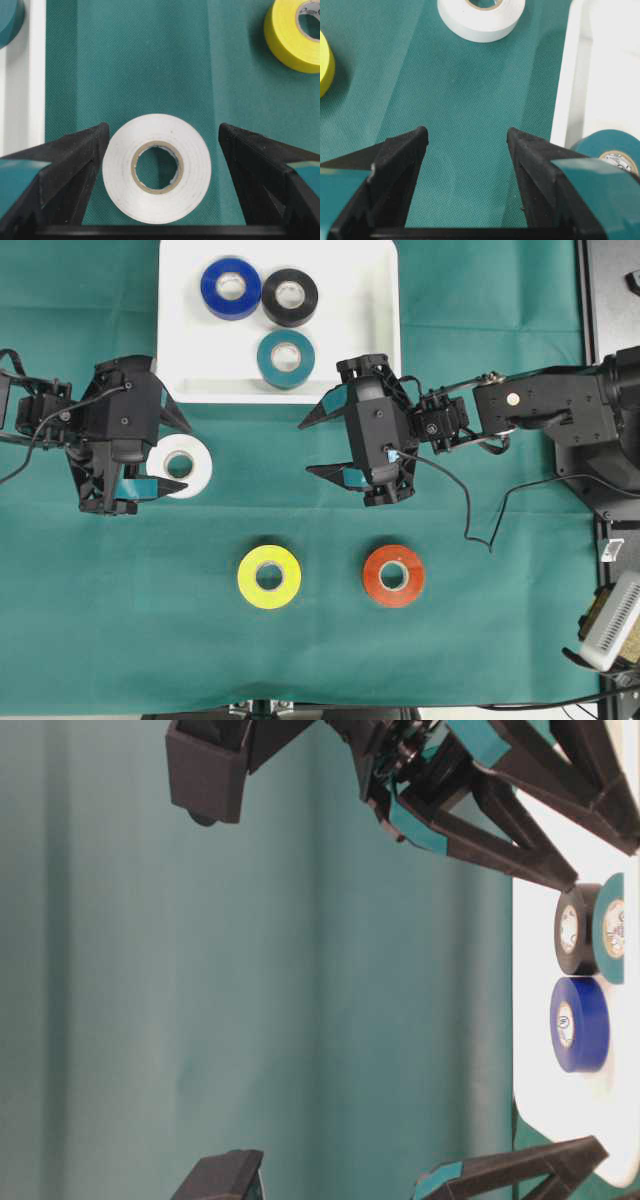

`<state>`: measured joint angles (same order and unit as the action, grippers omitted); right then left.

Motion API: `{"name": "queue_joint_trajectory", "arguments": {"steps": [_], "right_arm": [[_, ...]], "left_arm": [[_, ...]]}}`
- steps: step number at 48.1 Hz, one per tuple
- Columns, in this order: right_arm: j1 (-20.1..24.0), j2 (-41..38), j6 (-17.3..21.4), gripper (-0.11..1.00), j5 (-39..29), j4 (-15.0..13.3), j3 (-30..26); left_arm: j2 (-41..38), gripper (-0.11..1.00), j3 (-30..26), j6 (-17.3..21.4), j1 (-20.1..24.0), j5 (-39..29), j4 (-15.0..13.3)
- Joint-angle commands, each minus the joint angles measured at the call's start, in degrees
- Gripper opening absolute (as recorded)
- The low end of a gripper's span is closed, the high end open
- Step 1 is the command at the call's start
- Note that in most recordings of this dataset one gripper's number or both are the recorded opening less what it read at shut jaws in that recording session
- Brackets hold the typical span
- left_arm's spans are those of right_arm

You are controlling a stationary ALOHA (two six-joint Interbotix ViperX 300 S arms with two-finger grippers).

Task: Put the tape alternately from left to right into the white case.
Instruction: 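Lift the right gripper out of the tray and withdraw, then lower the left gripper onto the white roll and grasp it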

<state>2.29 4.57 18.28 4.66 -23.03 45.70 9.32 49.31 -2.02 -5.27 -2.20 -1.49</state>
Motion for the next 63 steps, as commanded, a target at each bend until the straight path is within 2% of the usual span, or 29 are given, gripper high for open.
{"name": "queue_joint_trajectory", "arguments": {"steps": [1,16,26,44,63], "right_arm": [[0.2,1.4,0.1,0.68,0.5,-0.1,-0.4],[0.2,1.4,0.1,0.68,0.5,-0.1,-0.5],[0.1,1.4,0.1,0.68,0.5,-0.1,-0.7],[0.2,1.3,0.1,0.68,0.3,-0.1,-0.8],[0.2,1.3,0.1,0.68,0.3,-0.1,-0.4]], "left_arm": [[0.4,0.61,-0.2,-0.2,-0.3,0.2,-0.1],[0.3,0.61,1.0,-0.3,-3.5,0.2,-0.2],[-3.8,0.61,0.3,-0.4,-4.9,0.2,-0.2],[-11.2,0.61,-2.9,-0.3,-4.9,0.1,-0.2],[-13.1,0.61,-3.7,-0.3,-4.8,0.1,-0.2]]}}
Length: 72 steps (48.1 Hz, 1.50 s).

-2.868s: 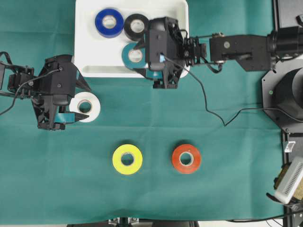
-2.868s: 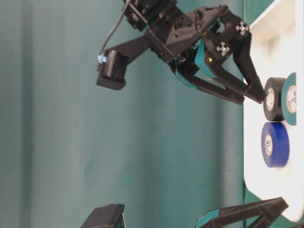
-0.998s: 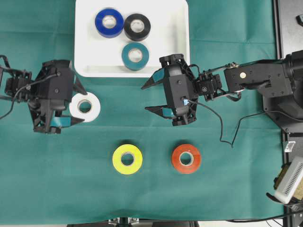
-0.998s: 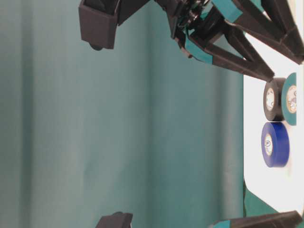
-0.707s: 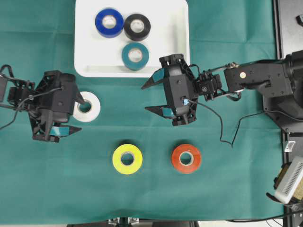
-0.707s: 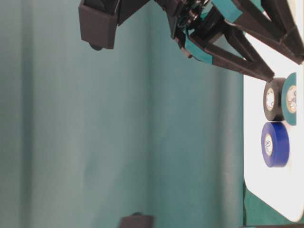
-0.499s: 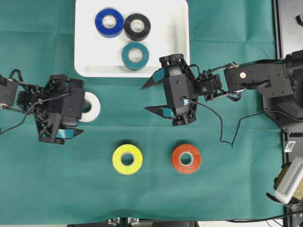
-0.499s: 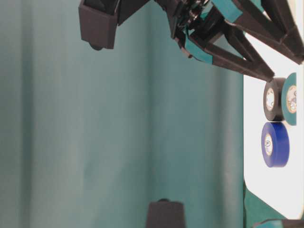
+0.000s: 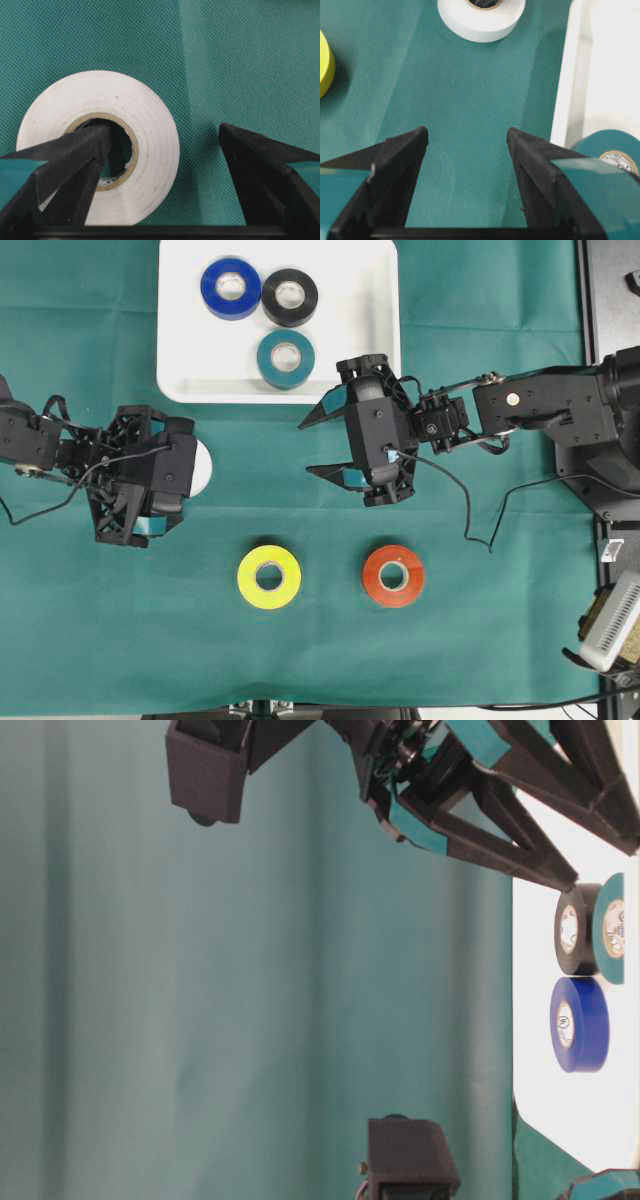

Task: Put the tape alternately from left to right into the white case.
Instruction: 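Lower the left gripper onto the white roll and grasp it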

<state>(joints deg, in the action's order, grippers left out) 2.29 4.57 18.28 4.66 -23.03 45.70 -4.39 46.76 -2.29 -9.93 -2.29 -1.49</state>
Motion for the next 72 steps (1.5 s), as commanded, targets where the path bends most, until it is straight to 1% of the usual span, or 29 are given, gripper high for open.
{"name": "queue_joint_trajectory", "arguments": {"steps": [1,5,9,11,16,19,22,32,48,60,67,72], "right_arm": [[0.2,1.3,0.1,0.68,0.3,-0.1,-0.4],[0.2,1.3,0.1,0.68,0.4,-0.1,-0.4],[0.2,1.3,0.1,0.68,0.5,-0.1,-0.4],[0.1,1.3,0.1,0.68,0.5,-0.1,-0.4],[0.2,1.3,0.1,0.68,0.5,-0.1,-0.4],[0.2,1.3,0.1,0.68,0.5,-0.1,-0.4],[0.2,1.3,0.1,0.68,0.5,-0.1,-0.4],[0.2,1.3,0.1,0.68,0.5,-0.1,-0.4],[0.3,1.4,0.1,0.68,0.5,-0.1,-0.3],[0.3,1.3,0.1,0.68,0.5,-0.1,-0.2],[0.4,1.3,0.1,0.68,0.5,-0.1,0.2],[0.3,1.3,0.1,0.68,0.5,-0.1,0.4]], "left_arm": [[0.7,0.61,-1.1,0.0,-0.3,0.2,-0.2],[0.7,0.60,-1.4,0.1,-0.3,0.0,-0.2],[0.7,0.54,-1.1,0.2,-0.2,-0.3,-0.1],[0.7,0.45,-0.8,0.3,-0.2,-0.4,-0.1],[0.7,0.17,-0.4,0.2,-0.3,-0.4,-0.1],[0.7,0.06,-0.4,0.1,-0.3,-0.4,-0.1],[0.8,-0.02,-0.4,0.1,-0.3,-0.4,-0.1],[2.0,-0.02,-0.4,0.1,-0.2,-0.4,-0.1],[7.7,-0.02,-1.3,0.1,-0.5,-0.4,-0.1],[12.0,-0.02,-4.1,0.7,-0.8,-0.5,0.1],[12.5,-0.02,-4.3,1.3,0.6,-1.9,0.2],[12.0,-0.02,-4.2,2.6,1.8,-2.5,0.2]]}}
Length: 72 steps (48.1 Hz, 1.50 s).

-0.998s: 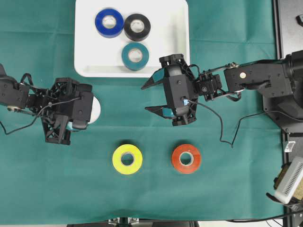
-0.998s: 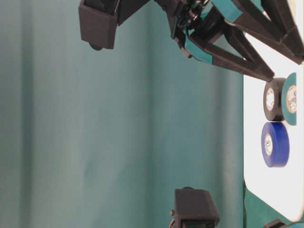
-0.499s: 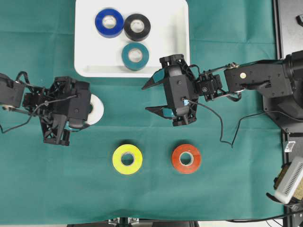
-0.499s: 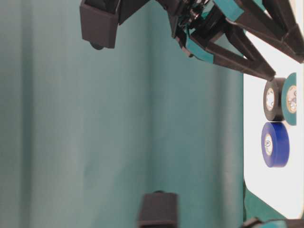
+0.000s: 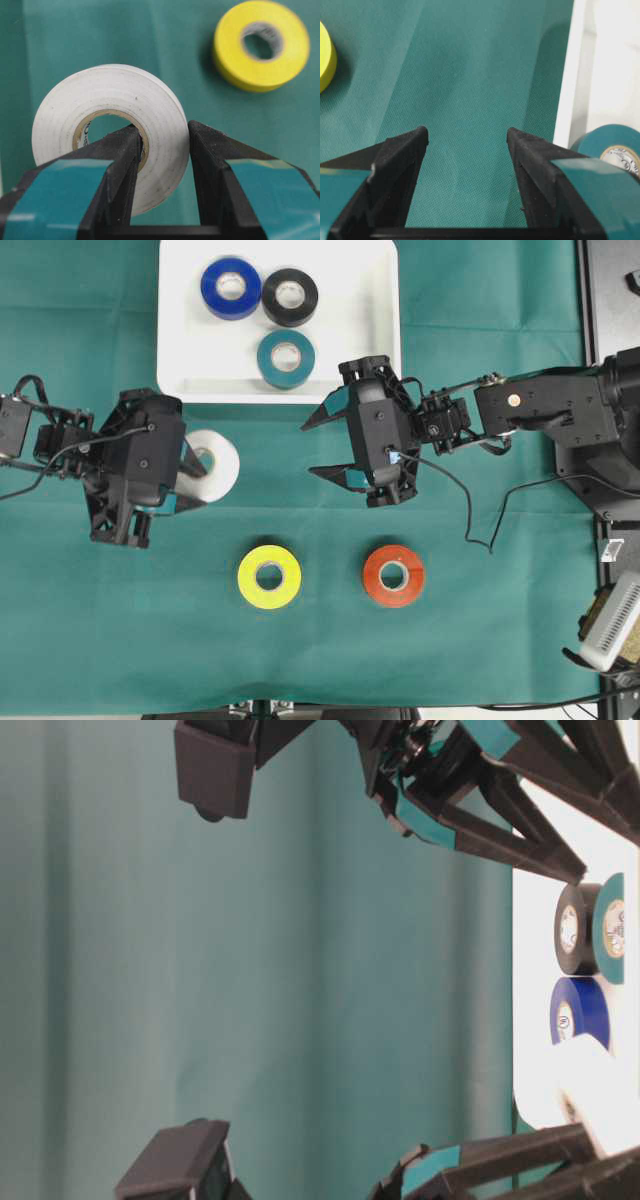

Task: Put the tape alternately from left to right into the white case.
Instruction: 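Lower the left gripper onto the white roll and grasp it, then carry the white roll into the tray beside the blue roll, release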

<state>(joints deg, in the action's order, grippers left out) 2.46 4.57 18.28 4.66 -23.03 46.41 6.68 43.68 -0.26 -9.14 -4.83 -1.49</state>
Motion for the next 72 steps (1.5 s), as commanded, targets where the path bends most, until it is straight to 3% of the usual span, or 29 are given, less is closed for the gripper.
{"name": "queue_joint_trajectory", "arguments": {"steps": [1,19,34,72], "right_arm": [[0.1,1.4,0.1,0.68,0.5,-0.1,-0.4],[0.1,1.3,0.1,0.68,0.5,-0.1,-0.1],[0.2,1.3,0.1,0.68,0.7,-0.1,0.1],[0.1,1.3,0.1,0.68,1.4,-0.1,-0.4]], "left_arm": [[0.8,-0.02,-1.1,1.0,1.3,0.0,0.2],[0.0,-0.02,-1.0,7.5,9.8,0.0,0.2],[-0.2,-0.02,-0.8,9.2,16.0,0.7,0.2],[-0.4,-0.02,0.8,8.7,17.7,6.6,0.1]]}}
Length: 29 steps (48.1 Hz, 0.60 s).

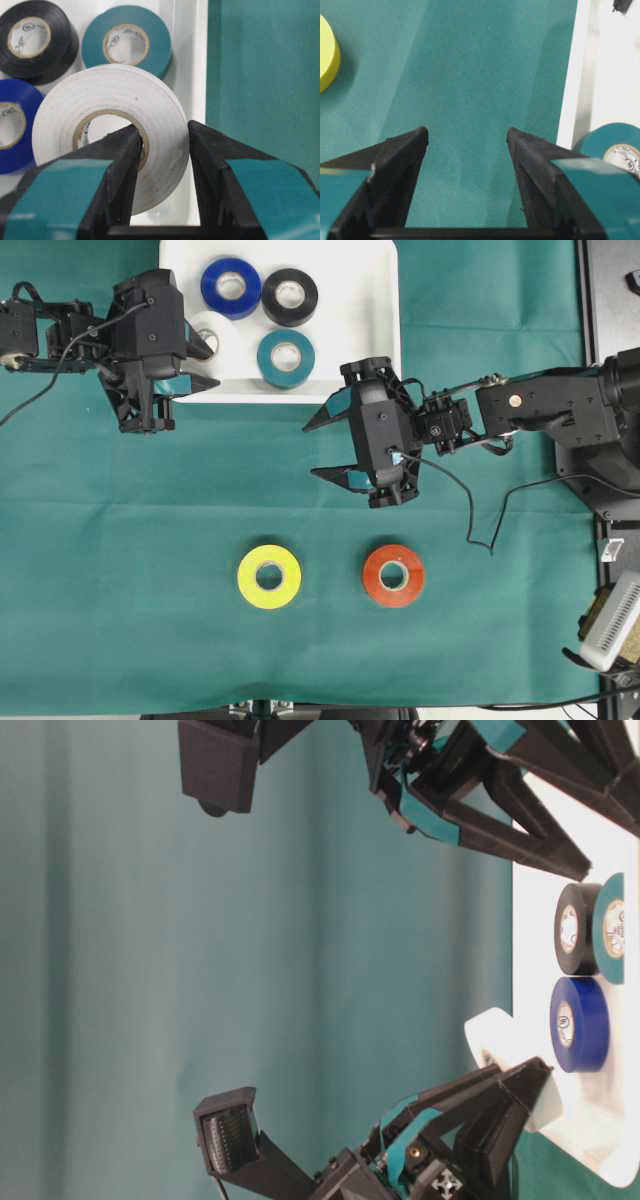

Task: Put the tape alternately from left to right into the white case.
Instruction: 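Carry the white roll into the tray beside the blue roll, release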

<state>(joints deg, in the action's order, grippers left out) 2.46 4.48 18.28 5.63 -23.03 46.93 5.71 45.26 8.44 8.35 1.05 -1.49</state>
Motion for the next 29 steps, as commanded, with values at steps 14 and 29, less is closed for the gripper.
{"name": "queue_joint_trajectory", "arguments": {"steps": [14,29], "right_arm": [[0.2,1.4,0.1,0.68,0.5,-0.1,-1.0],[0.1,1.5,0.1,0.68,0.5,-0.1,-1.0]], "left_arm": [[0.7,-0.02,0.0,-0.2,0.2,0.7,0.1],[0.7,-0.02,0.0,-0.1,0.2,0.6,0.1]]}}
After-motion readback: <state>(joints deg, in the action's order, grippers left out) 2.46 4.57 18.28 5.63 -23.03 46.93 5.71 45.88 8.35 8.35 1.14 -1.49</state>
